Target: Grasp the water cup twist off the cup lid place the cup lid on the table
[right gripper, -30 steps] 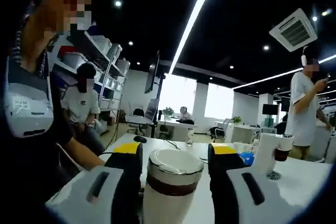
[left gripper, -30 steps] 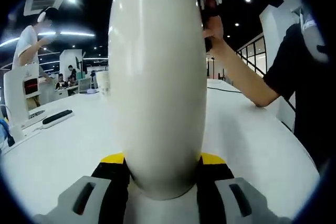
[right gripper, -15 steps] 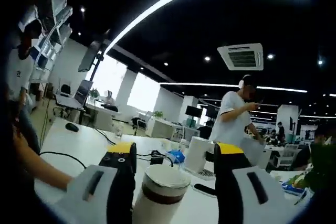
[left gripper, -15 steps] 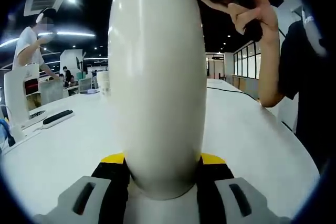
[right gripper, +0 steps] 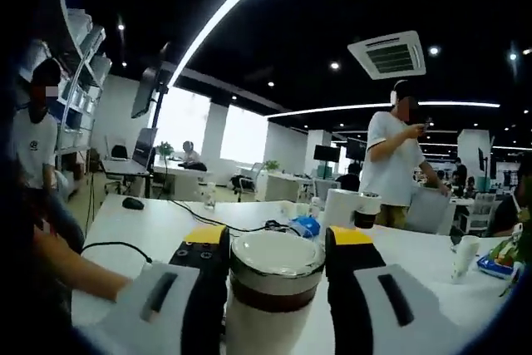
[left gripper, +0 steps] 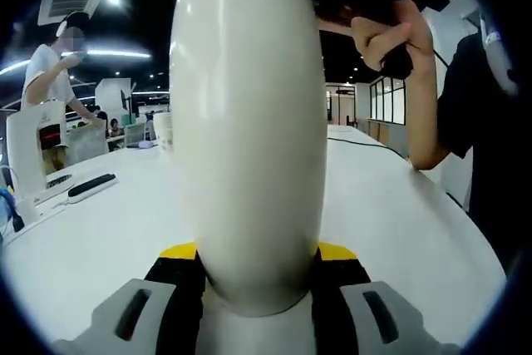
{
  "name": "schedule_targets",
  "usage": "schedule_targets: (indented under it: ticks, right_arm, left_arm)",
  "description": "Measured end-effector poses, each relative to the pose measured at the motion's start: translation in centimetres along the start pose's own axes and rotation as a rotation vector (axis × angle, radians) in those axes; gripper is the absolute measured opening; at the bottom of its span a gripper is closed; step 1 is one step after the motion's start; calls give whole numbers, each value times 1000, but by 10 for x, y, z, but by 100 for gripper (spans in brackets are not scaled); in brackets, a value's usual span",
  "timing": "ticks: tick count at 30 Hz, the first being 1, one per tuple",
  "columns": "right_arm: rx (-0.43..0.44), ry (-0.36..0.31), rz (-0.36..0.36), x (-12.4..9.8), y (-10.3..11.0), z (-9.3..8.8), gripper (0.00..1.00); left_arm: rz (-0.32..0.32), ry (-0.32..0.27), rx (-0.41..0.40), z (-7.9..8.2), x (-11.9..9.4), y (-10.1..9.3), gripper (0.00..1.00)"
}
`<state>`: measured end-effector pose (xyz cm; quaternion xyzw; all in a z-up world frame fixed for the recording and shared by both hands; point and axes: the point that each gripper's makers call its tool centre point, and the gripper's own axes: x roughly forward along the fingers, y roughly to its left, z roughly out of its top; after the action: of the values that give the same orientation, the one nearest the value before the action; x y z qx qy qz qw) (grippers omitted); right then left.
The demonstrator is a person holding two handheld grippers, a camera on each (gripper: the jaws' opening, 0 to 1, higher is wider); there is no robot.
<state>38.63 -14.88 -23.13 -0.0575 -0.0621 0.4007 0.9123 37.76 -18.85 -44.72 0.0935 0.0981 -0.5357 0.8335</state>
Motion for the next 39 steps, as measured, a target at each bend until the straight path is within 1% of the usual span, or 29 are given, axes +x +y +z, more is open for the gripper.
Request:
schedule_targets:
  ticks: [1, 2, 3, 5, 6, 9, 10, 12, 14, 16, 20, 21, 22, 26, 27, 28, 30, 31, 32, 33, 34, 35, 36, 37, 38, 39]
  right_arm:
    - [0, -3, 11, 0, 1, 0, 48]
    - [-10, -9, 50, 2, 4, 1, 48]
    - [-18, -14, 71, 3, 5, 1, 48]
    - [-19, -42, 164, 3, 11, 3, 48]
    - [-1, -58, 211, 3, 13, 3, 48]
    - [21, -82, 322, 2, 12, 3, 48]
    - [21, -96, 389, 1, 16, 4, 48]
    - [24, -135, 492, 0, 21, 6, 48]
    - [44, -159, 559, -1, 21, 7, 48]
    - [68, -166, 594, -1, 17, 6, 48]
    - [88, -179, 618, -3, 10, 4, 48]
    - [99, -183, 628, -5, 11, 4, 48]
    - [92, -184, 628, -7, 14, 4, 48]
    - [75, -174, 597, -9, 14, 5, 48]
    - [82, -157, 564, -8, 12, 3, 49]
    - [85, -140, 528, -6, 9, 2, 54]
    - [98, -151, 460, -5, 4, 8, 64]
    - [92, -172, 407, -6, 3, 16, 66]
    - [89, -195, 372, -8, 3, 23, 66]
    - [86, -201, 343, -9, 4, 26, 66]
    - [74, -204, 284, -10, 3, 29, 66]
    - [56, -182, 186, -9, -1, 30, 66]
    - [51, -145, 85, -7, -10, 27, 64]
    - [90, -105, -21, -7, -19, 20, 61]
    - [98, -31, -110, -12, -19, 8, 59]
    - [35, -120, -58, -7, -6, 26, 58]
  left_arm:
    - [0, 0, 0, 0, 0, 0, 51]
    - [0, 0, -1, 0, 0, 0, 51]
    - [0, 1, -1, 0, 0, -1, 51]
    - [-1, 0, 0, 0, -1, -1, 51]
    - [-2, -1, 2, 0, -1, -1, 51]
    - [-5, -1, 2, 0, -2, 0, 51]
    - [-5, -1, 2, 0, -2, 0, 51]
    - [-8, -3, 4, 0, -2, -1, 51]
    - [-10, -3, 7, 0, -3, -1, 51]
    - [-10, -2, 3, -1, -3, -1, 51]
    - [-11, 2, -5, -1, -2, -2, 51]
    - [-12, 2, -4, -1, -2, -2, 51]
    - [-13, 2, -3, -1, -2, -2, 51]
    - [-14, 1, 0, -1, -2, -3, 51]
    - [-13, 1, 0, -1, -2, -3, 51]
    - [-13, 1, 0, -1, -2, -3, 51]
    - [-12, 2, 1, 0, -1, -5, 51]
    - [-12, 1, 2, 0, -1, -5, 51]
    - [-12, 2, 2, 0, -1, -5, 51]
    - [-12, 2, 2, 0, -1, -5, 51]
    - [-11, 2, 2, 0, -1, -6, 51]
    - [-11, 2, 2, 0, -1, -4, 51]
    - [-10, 2, 2, 0, -1, -4, 51]
    - [-10, 2, 2, 0, -1, -4, 51]
    - [-9, 2, 2, 0, -1, -4, 51]
    - [-8, 2, 2, 0, -1, -4, 51]
